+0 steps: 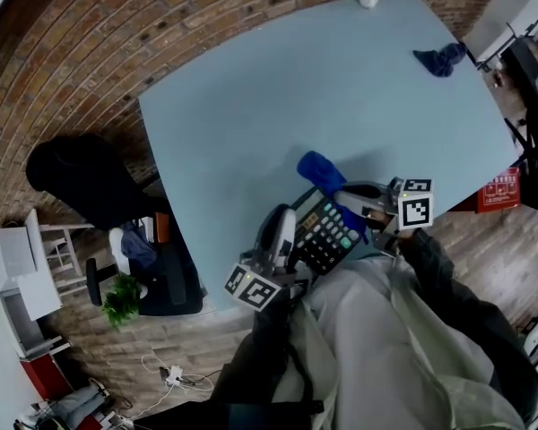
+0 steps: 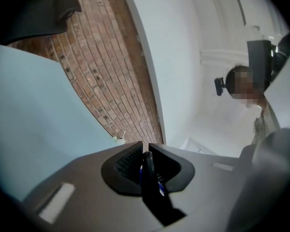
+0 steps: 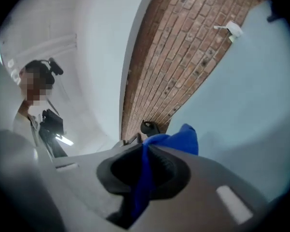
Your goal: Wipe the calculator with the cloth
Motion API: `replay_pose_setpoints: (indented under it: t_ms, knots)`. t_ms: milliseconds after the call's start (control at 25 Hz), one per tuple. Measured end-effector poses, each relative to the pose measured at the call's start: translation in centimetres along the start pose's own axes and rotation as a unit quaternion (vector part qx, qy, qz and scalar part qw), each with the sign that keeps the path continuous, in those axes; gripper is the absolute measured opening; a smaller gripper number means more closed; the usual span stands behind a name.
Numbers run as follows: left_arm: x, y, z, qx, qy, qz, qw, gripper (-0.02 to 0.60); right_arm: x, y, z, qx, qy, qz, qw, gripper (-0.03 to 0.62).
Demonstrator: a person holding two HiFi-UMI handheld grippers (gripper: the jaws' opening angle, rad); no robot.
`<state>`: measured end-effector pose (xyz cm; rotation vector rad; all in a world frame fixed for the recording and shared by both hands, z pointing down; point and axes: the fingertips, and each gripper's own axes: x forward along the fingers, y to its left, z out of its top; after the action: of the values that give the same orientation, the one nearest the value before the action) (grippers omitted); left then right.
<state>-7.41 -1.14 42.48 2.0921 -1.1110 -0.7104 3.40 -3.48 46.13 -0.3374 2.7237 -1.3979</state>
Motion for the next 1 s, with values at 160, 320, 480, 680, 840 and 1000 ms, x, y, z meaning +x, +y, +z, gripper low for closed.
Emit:
replay_pose_setpoints:
  t_ms: [160, 320, 480, 680, 840, 1000]
  knots:
    - [-1.1, 1.8, 1.4, -0.083, -0.053, 0.002, 0.9951, 0.043, -2.3, 1.2, -2.9, 0.095, -0.018, 0.080, 0.992, 0.035]
    - [-0.5, 0.8, 2.0, -0.219, -0.114, -0.075, 0.9660, 0.043, -1.9, 4.0, -2.0, 0.152, -0.085, 0.232, 0.957, 0.035]
    - [0.1, 0.8, 3.1, -0.266, -0.146, -0.103, 0.9472, 0.043, -0.2, 4.9, 1.3, 0.171, -0.169, 0.320, 0.917, 0.035]
    - [0.5, 2.0, 3.1, -0.292, -0.166, -0.078, 0.9385, 0.044, 0.7, 5.6, 1.6, 0.208, -0.189, 0.345, 0.896, 0.035]
    - [0.6, 3.2, 3.2, -0.308, -0.191, -0.047, 0.9306, 0.044, 2.0, 7.0, -2.2, 0.193, -0.108, 0.333, 0.917, 0.035]
    - [0.4, 2.7, 4.0, -0.267, -0.181, -0.042, 0.9456, 0.043, -0.1, 6.7, -1.5, 0.108, -0.120, 0.273, 0.948, 0.035]
